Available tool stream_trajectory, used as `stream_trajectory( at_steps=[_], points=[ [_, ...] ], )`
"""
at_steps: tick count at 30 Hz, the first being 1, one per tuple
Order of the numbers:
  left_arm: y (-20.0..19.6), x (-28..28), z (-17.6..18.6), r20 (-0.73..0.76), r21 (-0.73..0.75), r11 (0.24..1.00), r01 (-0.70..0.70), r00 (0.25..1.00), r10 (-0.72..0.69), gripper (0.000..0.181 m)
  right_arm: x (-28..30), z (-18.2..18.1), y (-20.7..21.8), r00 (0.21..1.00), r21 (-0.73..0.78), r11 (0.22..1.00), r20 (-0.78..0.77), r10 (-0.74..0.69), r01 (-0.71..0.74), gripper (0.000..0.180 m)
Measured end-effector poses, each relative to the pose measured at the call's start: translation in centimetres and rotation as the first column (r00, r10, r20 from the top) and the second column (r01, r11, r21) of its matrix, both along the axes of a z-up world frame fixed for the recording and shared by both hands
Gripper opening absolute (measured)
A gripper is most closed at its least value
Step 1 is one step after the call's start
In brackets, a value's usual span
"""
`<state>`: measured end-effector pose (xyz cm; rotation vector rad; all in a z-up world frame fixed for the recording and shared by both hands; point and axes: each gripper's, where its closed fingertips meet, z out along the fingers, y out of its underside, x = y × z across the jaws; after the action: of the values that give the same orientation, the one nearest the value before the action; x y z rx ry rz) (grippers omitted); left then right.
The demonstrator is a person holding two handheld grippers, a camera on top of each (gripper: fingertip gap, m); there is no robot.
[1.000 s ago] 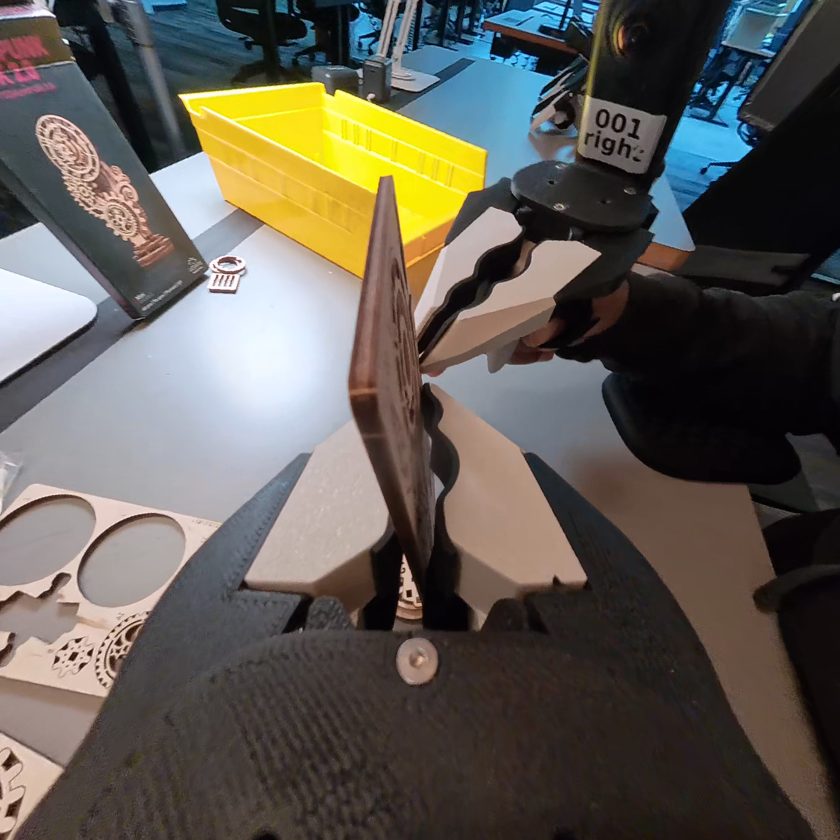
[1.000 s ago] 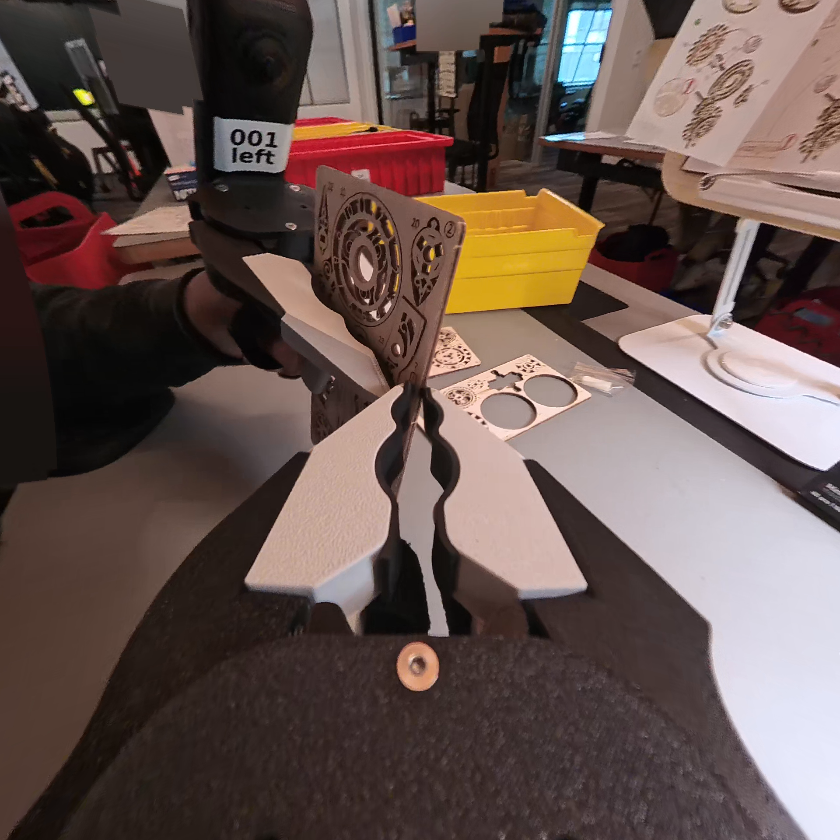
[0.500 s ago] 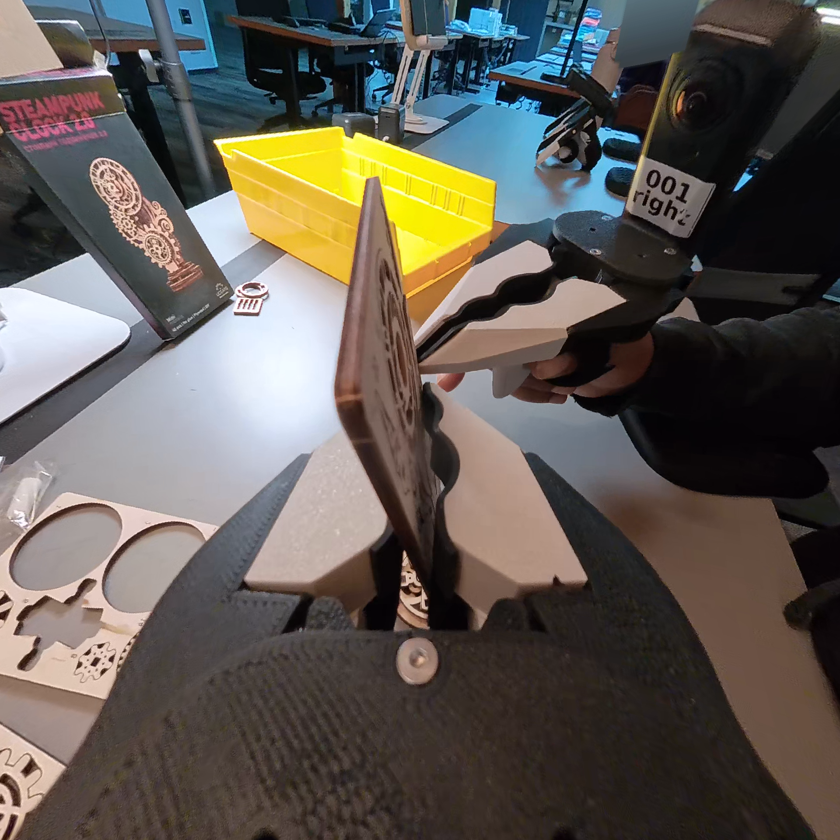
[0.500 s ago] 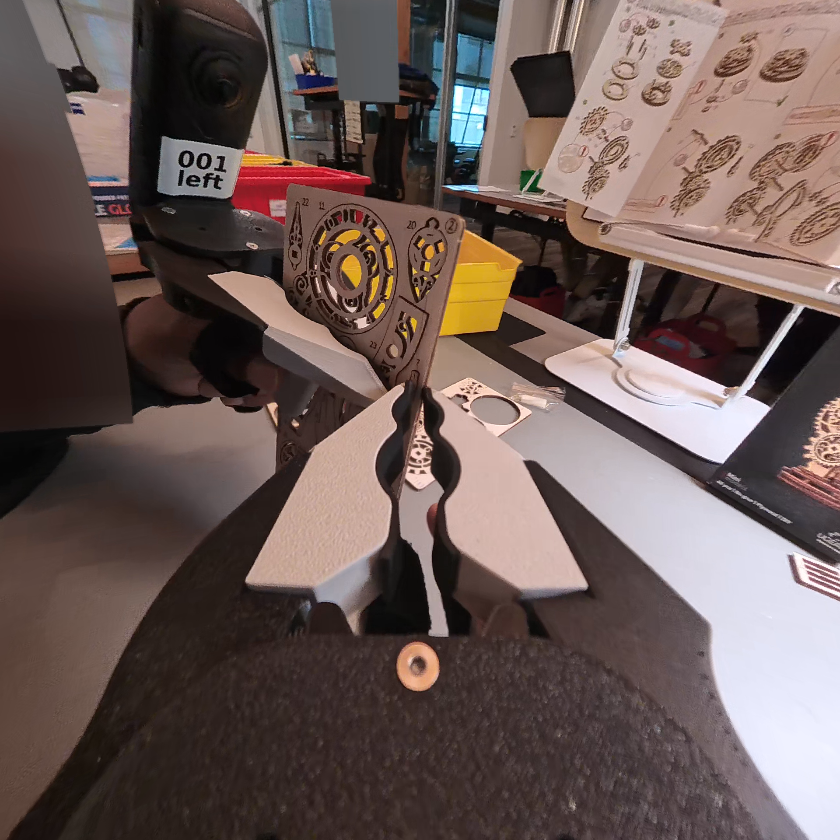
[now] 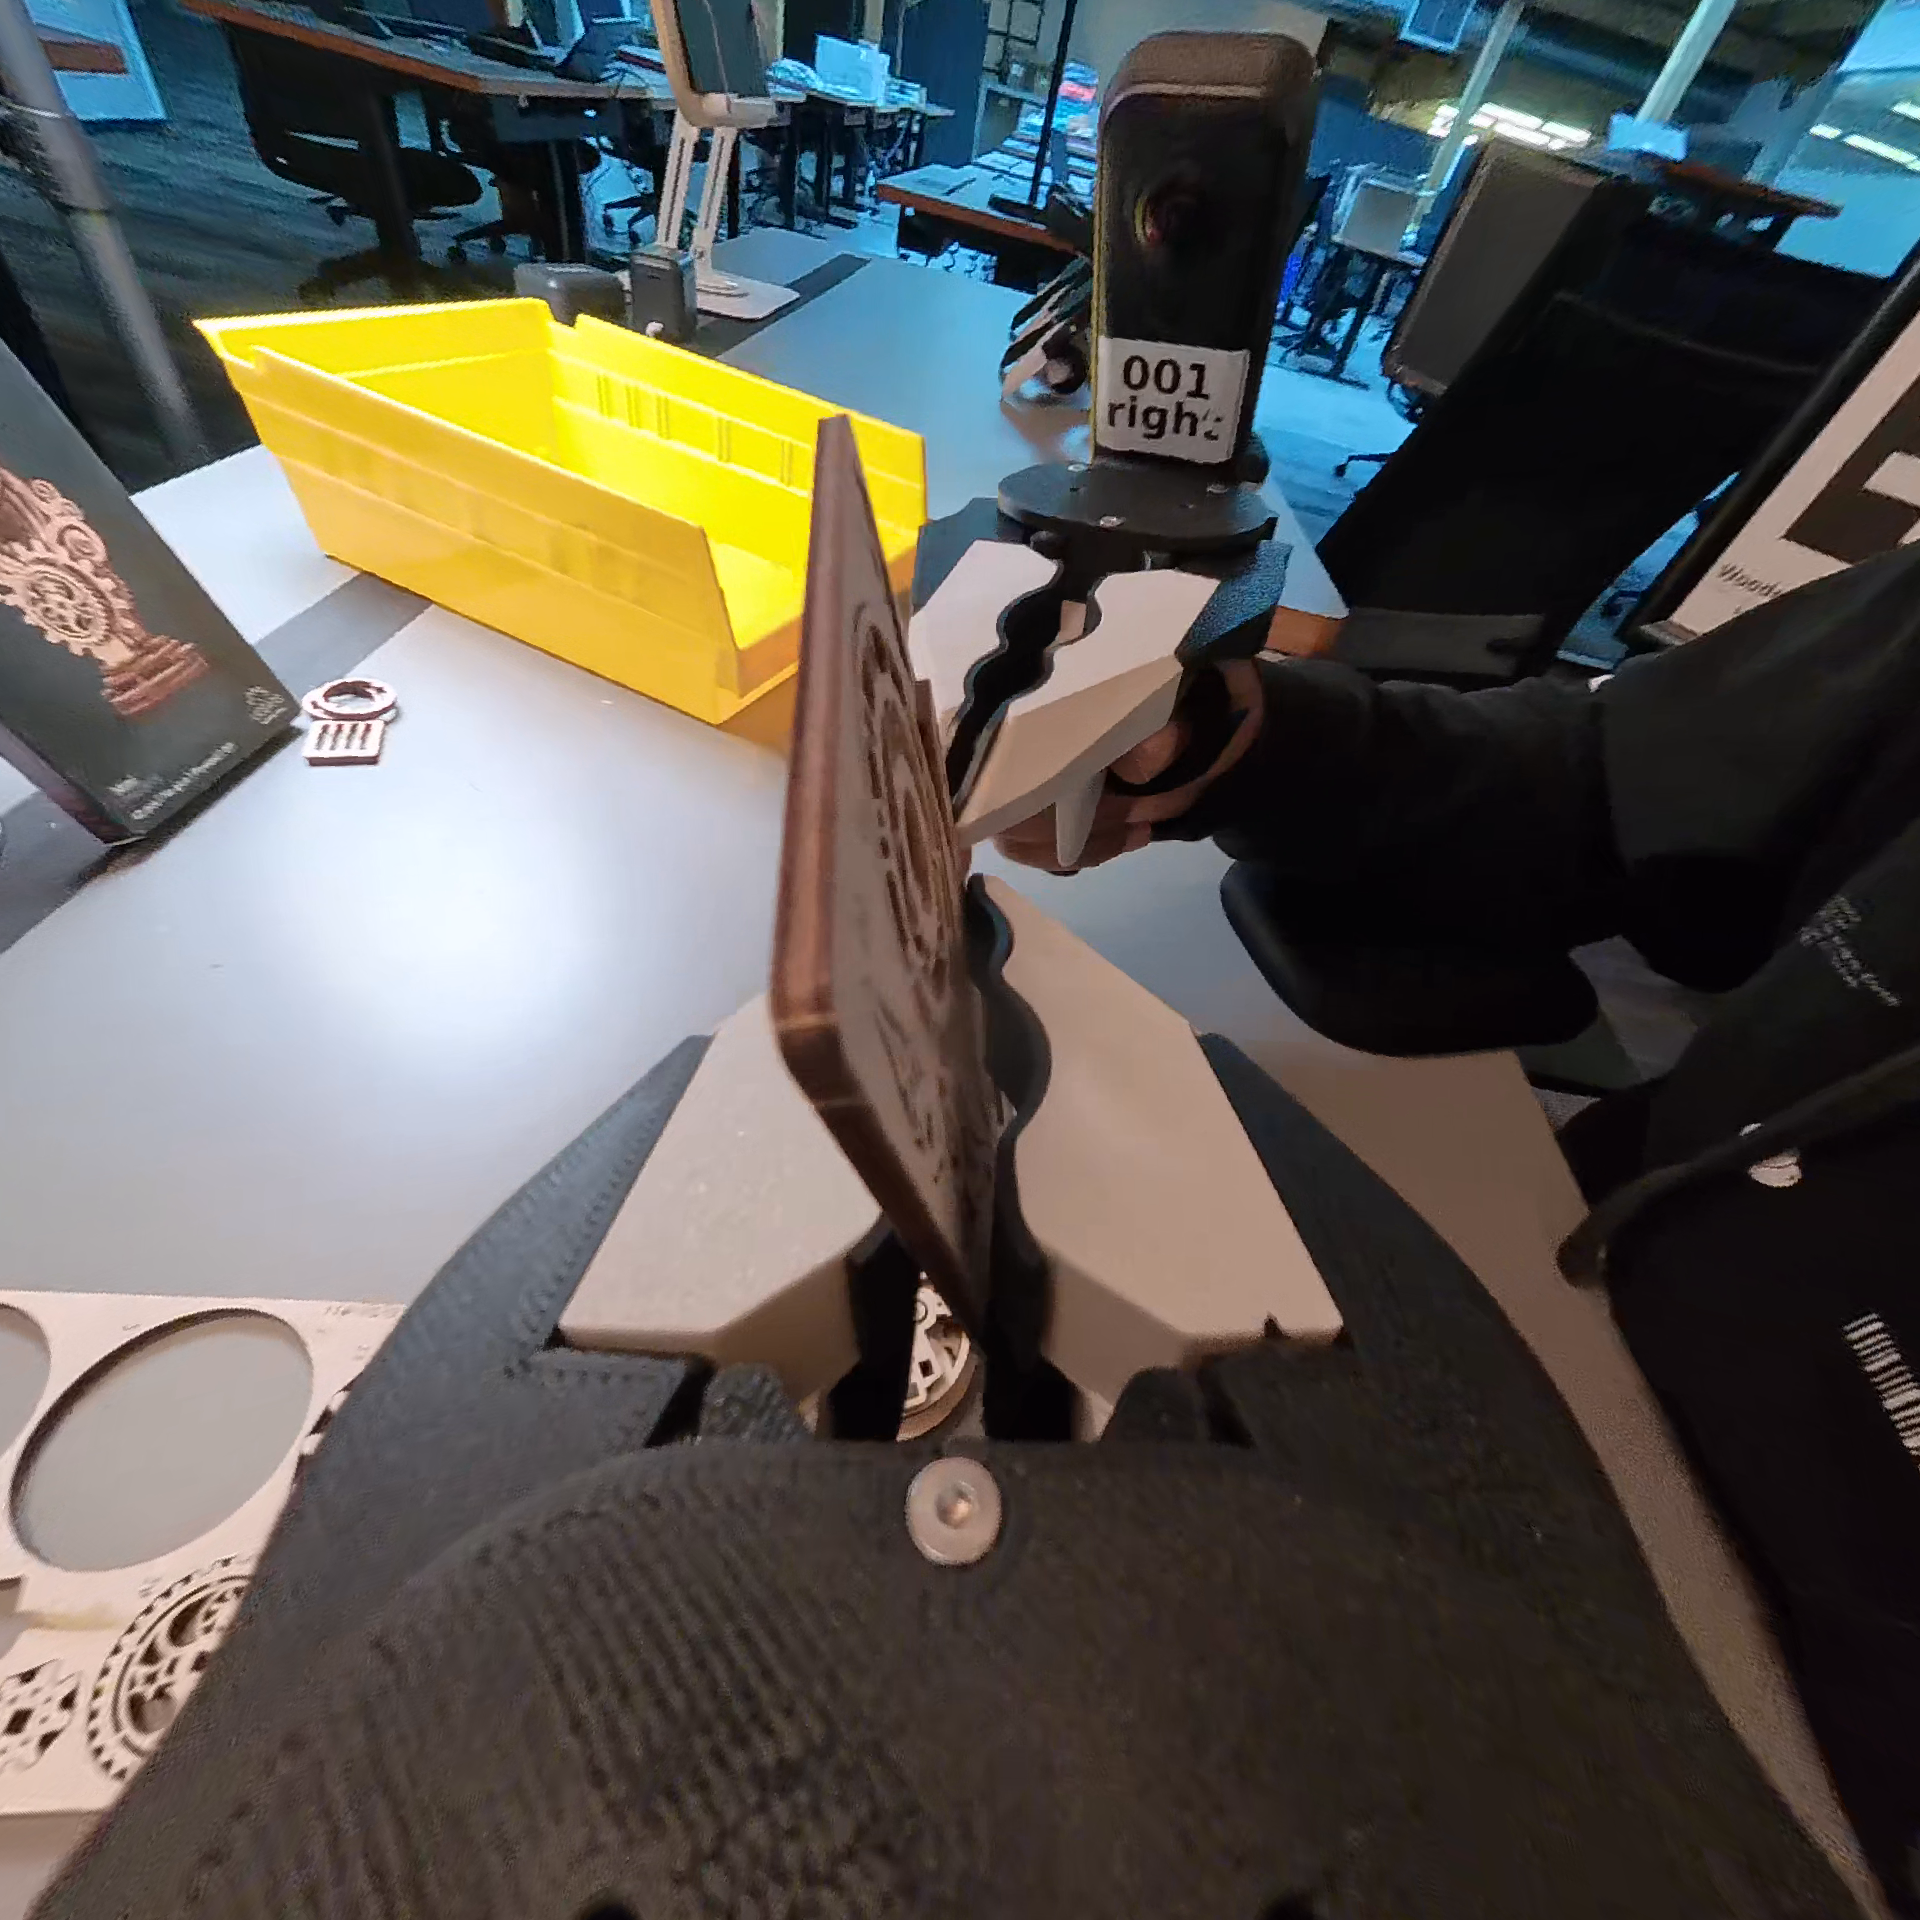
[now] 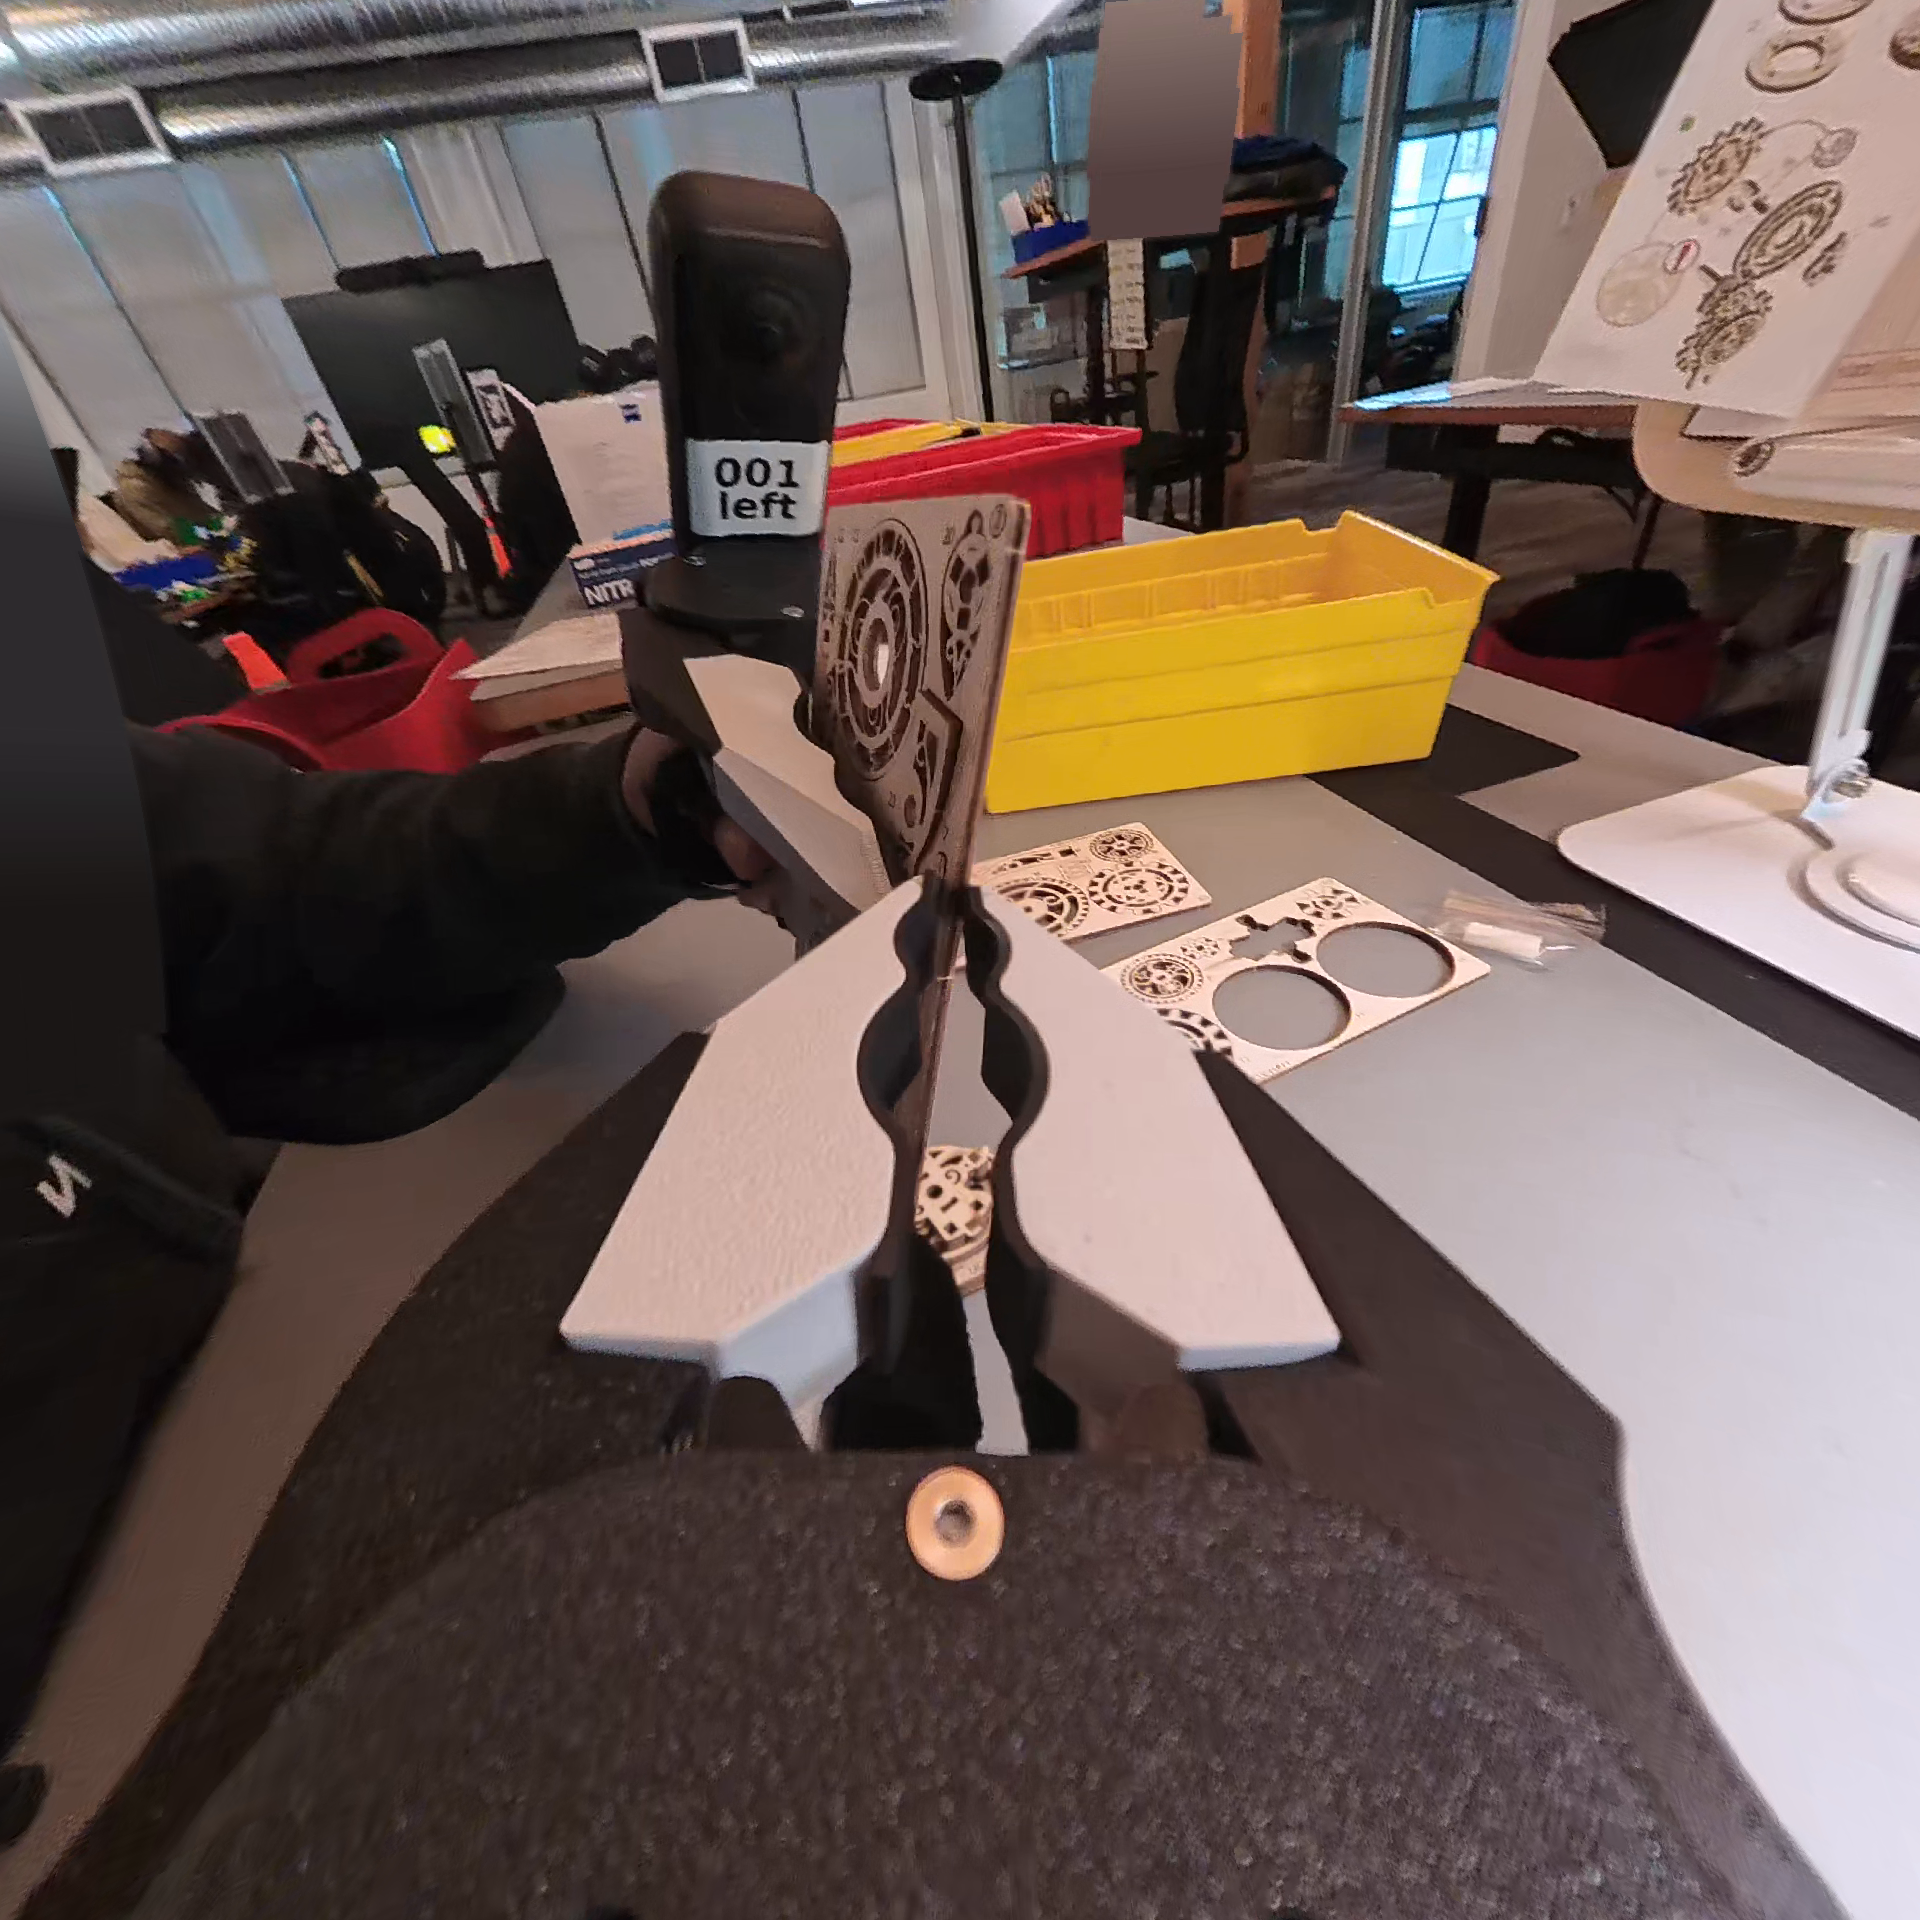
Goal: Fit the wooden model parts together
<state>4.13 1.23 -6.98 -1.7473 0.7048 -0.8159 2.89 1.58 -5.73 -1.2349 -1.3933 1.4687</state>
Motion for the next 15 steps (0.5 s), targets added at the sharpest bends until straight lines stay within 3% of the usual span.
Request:
stream_trajectory(
  at_steps=[6,15],
  points=[
    [0.8,-0.6,-0.3,-0.011,0.020,0.997,-0.075,0.997,0.075,0.001,-0.6,-0.3,0.8,0.994,0.042,0.993,0.013,-0.111,0.111,0.002],
    [1.4,-1.2,-0.1,0.004,0.043,0.992,-0.119,0.993,0.119,0.001,-1.1,-0.2,1.4,0.957,0.244,0.926,-0.049,-0.286,0.289,0.002]
  ],
)
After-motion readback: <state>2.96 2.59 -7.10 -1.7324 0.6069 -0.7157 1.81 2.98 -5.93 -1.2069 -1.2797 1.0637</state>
